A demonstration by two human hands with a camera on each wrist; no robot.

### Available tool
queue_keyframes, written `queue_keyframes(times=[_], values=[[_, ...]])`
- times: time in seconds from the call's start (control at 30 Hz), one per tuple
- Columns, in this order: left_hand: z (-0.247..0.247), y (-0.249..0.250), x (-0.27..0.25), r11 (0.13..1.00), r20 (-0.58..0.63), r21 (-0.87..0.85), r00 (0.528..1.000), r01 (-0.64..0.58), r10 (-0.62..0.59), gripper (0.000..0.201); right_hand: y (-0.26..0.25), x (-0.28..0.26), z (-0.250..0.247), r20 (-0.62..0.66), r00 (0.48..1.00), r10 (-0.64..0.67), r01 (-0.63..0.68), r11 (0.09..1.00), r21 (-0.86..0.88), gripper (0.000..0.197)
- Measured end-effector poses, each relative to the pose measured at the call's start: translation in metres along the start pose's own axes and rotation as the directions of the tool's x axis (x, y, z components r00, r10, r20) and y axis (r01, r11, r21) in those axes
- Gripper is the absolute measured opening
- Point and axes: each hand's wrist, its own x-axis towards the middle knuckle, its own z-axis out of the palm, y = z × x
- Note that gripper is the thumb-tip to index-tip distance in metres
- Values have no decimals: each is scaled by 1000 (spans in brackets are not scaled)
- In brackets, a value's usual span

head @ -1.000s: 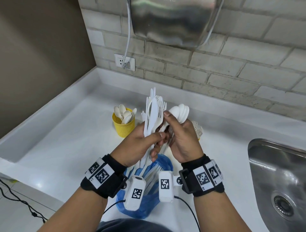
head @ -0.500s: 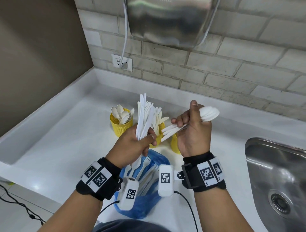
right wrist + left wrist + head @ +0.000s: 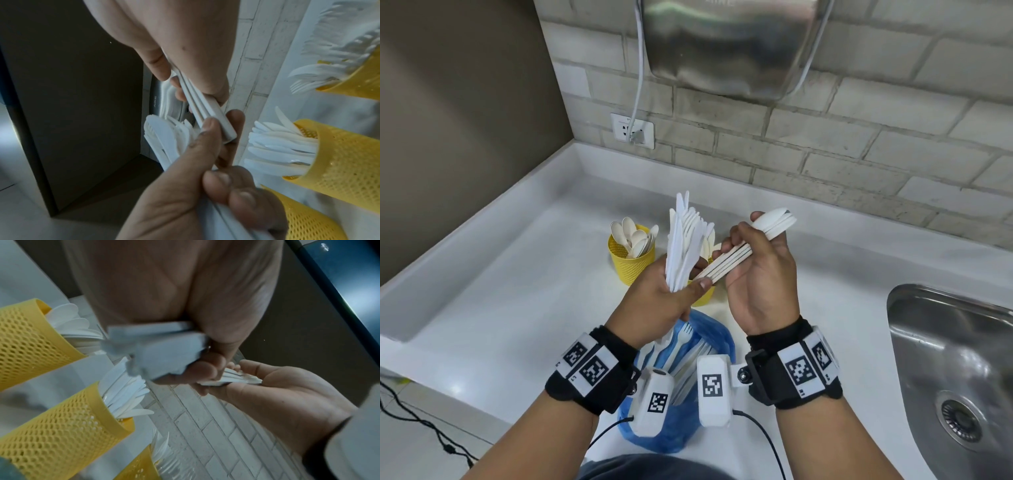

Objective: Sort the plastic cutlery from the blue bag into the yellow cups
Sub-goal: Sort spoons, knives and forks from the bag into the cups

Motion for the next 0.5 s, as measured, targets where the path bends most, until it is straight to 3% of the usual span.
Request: queue_keyframes(times=[0.23,0.5], values=[[-8,4,-1,997,54,-81,998,-8,12,10,0,0,1,50,999,-12,13,1000,-10,23],[-2,3,-2,991,62,-131,998,-22,31,20,8,-2,4,59,994,-88,93,991,-96,18]])
